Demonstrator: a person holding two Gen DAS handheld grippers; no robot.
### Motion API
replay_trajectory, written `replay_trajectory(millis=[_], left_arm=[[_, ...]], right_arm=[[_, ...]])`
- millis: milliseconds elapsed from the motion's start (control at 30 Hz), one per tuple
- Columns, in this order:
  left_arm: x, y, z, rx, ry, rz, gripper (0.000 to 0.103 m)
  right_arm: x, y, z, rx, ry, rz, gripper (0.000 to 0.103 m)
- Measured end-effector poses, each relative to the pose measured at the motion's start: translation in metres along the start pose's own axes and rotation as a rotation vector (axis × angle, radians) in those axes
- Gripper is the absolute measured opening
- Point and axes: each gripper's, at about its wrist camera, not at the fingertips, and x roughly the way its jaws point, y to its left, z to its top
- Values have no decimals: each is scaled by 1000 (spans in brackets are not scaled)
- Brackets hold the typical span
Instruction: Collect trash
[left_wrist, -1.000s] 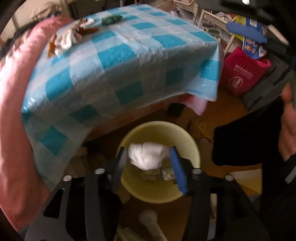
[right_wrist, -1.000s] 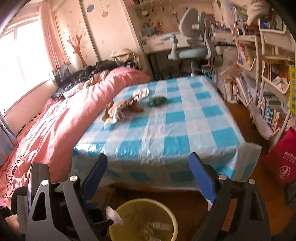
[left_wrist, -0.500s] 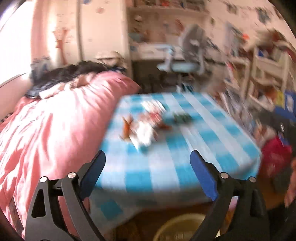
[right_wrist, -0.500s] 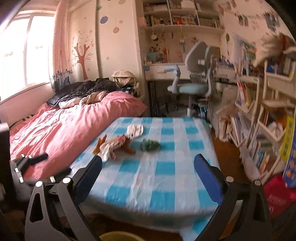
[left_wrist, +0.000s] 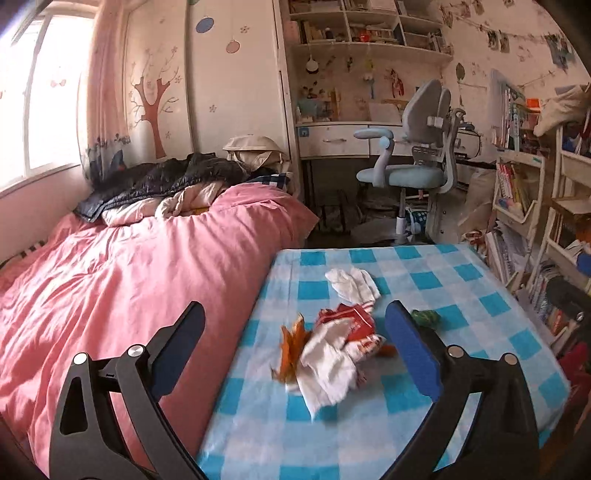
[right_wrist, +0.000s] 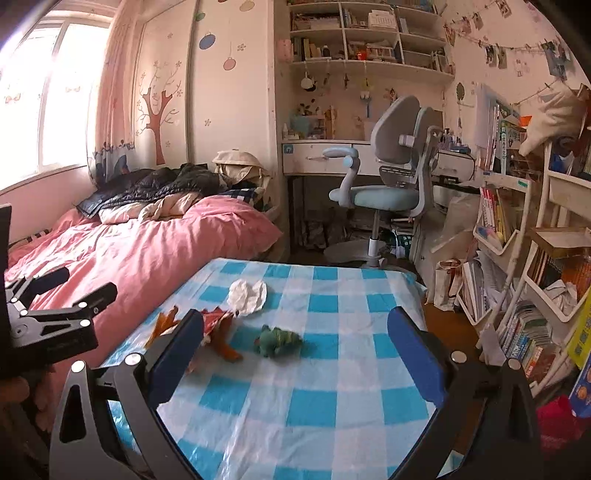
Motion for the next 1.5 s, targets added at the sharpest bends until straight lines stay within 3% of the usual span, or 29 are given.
replay_trajectory(millis=[133,333,700,1500], left_arm=[[14,3,6,-46,34,-3,94],[13,7,14,-66,-10,-7,96],[26,16,26,-127,-3,-15,96],[25,21,19,-115,9,-2,96]], right_arm=[[6,4,3,11,8,16,95],[6,13,11,-56,-32,13,95],[28,6,14,-11,17,45,95],[32,14,8,-38,65,70,95]])
